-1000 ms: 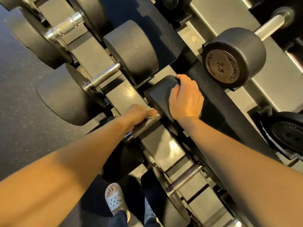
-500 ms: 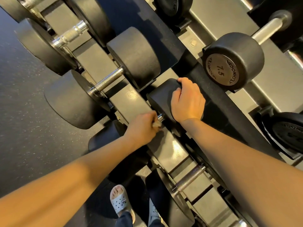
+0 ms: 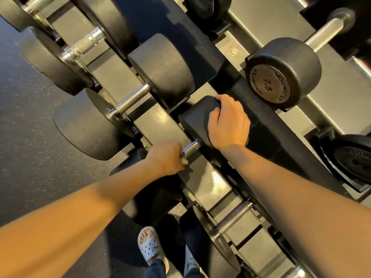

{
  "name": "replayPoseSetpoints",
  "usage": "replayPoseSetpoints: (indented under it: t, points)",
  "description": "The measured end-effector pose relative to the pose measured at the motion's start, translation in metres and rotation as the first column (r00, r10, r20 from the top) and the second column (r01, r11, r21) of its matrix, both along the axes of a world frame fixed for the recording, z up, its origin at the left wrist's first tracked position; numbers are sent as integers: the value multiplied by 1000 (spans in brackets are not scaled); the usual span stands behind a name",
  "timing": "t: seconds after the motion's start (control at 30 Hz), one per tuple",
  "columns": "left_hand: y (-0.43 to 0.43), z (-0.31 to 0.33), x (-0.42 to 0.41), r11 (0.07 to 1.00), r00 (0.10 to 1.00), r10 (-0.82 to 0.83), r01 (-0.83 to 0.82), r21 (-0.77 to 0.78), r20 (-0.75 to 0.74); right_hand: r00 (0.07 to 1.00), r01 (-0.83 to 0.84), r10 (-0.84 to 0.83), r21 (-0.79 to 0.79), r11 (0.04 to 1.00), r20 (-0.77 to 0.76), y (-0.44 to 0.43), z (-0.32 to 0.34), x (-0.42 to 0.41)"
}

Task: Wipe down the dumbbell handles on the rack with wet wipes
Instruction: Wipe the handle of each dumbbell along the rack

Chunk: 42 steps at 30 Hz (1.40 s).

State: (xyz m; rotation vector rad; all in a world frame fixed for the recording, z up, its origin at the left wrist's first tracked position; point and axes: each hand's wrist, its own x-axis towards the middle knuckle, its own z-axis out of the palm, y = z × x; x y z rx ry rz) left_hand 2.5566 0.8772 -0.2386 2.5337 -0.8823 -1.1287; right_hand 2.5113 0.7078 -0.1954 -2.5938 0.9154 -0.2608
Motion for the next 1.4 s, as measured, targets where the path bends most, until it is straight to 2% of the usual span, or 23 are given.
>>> replayPoseSetpoints:
  t: [0.07, 0.13, 0.27, 0.37, 0.43, 0.5, 0.57, 0.63, 0.67, 0.77, 0.9, 0.97, 1.0, 1.03, 1.07, 1.13, 1.17, 1.2, 1.3, 1.37, 1.4]
  points:
    - [-10, -3, 4, 941, 936, 204, -269, -205, -288, 1000, 7, -7, -7, 1000, 1, 0, -1, 0]
    - [-21, -6, 7, 882, 903, 265, -369, -292, -339, 1000, 18, -18, -7, 1000, 9, 0, -1, 0]
    - [-18, -16, 17, 937, 924, 207, -281, -206, -321, 1000, 0, 0, -5, 1000, 18, 2, 0, 0]
    - [-3, -17, 29, 991, 947, 124, -135, -20, -295, 1000, -6, 6, -13, 1000, 6, 1, 1, 0]
    - [6, -14, 33, 991, 960, 10, 28, 129, -279, 1000, -14, 14, -18, 1000, -10, 0, 1, 0]
    - [8, -9, 37, 985, 959, -23, 70, 155, -281, 1000, -18, 17, -24, 1000, -18, -1, 2, 1]
    - [3, -11, 39, 988, 919, 138, -155, -14, -370, 1000, -11, 11, -19, 1000, -17, -1, 1, 1]
    - [-9, -12, 34, 903, 861, 262, -378, -205, -436, 1000, -3, 3, -15, 1000, -6, -1, -1, 1]
    - [-14, -14, 31, 875, 859, 276, -410, -258, -431, 1000, 3, -3, -13, 1000, 4, 0, -2, 0]
    - [-19, -18, 24, 896, 881, 223, -353, -269, -417, 1000, 13, -13, -3, 1000, 27, 2, -4, 1]
    - [-2, -21, 34, 986, 887, 119, -158, -52, -446, 1000, 5, -4, -5, 1000, 14, 0, -2, 1]
    - [4, -17, 41, 998, 883, 60, -42, 49, -466, 1000, -5, 5, -9, 1000, -6, -1, -1, 1]
    - [3, -15, 45, 998, 880, 57, -35, 57, -472, 1000, -10, 10, -11, 1000, -12, -1, 0, 1]
    - [0, -14, 47, 996, 876, 88, -91, 17, -474, 1000, -12, 12, -13, 1000, -13, 0, 0, 0]
    - [-5, -15, 48, 976, 862, 162, -212, -52, -480, 1000, -10, 10, -13, 1000, -9, 0, 0, 1]
    - [-15, -17, 42, 844, 772, 361, -509, -167, -523, 1000, 0, 0, -15, 1000, 3, 1, 1, 1]
    - [-19, -20, 37, 786, 750, 428, -584, -202, -504, 1000, 1, -1, -17, 1000, 5, 2, 1, 1]
    - [-21, -23, 30, 769, 772, 458, -593, -239, -440, 1000, -3, 3, -17, 1000, 4, 2, 1, 1]
    - [-16, -29, 14, 851, 901, 404, -434, -295, -160, 1000, -7, 7, -12, 1000, -5, 1, 2, 1]
    - [-13, -25, 10, 921, 950, 313, -304, -244, 0, 1000, -2, 2, -8, 1000, -5, 1, 2, 1]
    - [-12, -23, 9, 945, 965, 261, -253, -209, 13, 1000, -5, 5, -6, 1000, -3, 1, 2, 1]
